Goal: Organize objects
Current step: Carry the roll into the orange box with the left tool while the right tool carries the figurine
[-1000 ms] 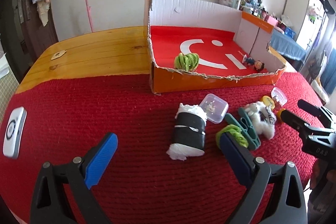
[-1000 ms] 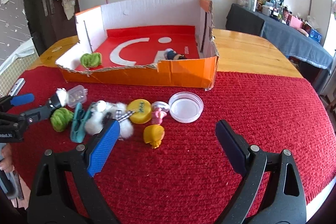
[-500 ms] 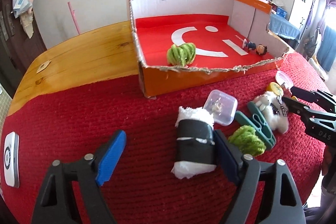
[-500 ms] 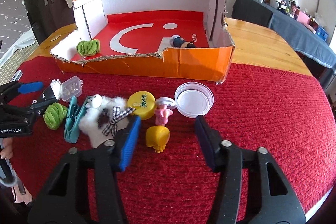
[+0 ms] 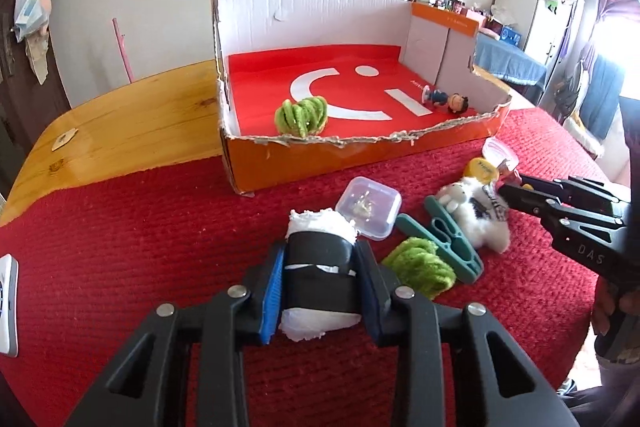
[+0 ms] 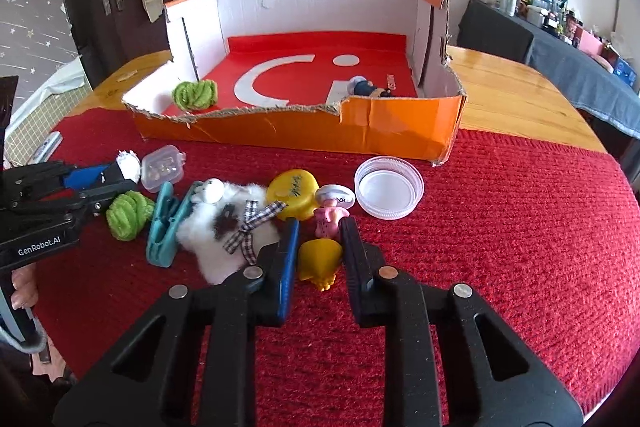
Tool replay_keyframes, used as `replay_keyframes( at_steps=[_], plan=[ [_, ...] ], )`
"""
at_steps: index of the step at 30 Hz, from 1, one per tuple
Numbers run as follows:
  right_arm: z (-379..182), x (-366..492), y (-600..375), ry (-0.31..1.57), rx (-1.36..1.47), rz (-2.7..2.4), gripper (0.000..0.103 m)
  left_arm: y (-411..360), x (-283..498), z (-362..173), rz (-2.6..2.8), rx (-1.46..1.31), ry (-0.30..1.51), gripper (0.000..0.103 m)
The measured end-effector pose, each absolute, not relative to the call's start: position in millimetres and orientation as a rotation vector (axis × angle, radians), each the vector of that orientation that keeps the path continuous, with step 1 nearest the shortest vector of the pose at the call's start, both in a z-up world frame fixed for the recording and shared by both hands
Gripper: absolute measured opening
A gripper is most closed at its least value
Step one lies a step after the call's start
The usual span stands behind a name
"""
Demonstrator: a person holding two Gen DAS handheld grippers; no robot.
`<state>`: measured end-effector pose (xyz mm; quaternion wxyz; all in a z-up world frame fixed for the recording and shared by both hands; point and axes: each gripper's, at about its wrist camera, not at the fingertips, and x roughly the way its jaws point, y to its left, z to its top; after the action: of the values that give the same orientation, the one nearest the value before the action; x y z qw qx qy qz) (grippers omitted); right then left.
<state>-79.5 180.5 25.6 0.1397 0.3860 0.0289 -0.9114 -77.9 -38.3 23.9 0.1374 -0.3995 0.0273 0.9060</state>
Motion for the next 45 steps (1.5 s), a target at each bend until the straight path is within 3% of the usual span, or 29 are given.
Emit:
replay_keyframes(
  at_steps=[11,29,45],
  plan=[
    [58,-67,182,0.063,0.996,-2.620,0.020,-39,-61,54,2.655,-1.051,0.034,0.035],
    [60,-74,185,0.037,0.989,-2.596,0.020,-36,-62,66,2.659,-1.015,0.014,0.035],
    [88,-157,167,0.146,0.986,-2.450,0.020,3,-155,78,2.501,-1.100,0.049,0.035]
  ],
)
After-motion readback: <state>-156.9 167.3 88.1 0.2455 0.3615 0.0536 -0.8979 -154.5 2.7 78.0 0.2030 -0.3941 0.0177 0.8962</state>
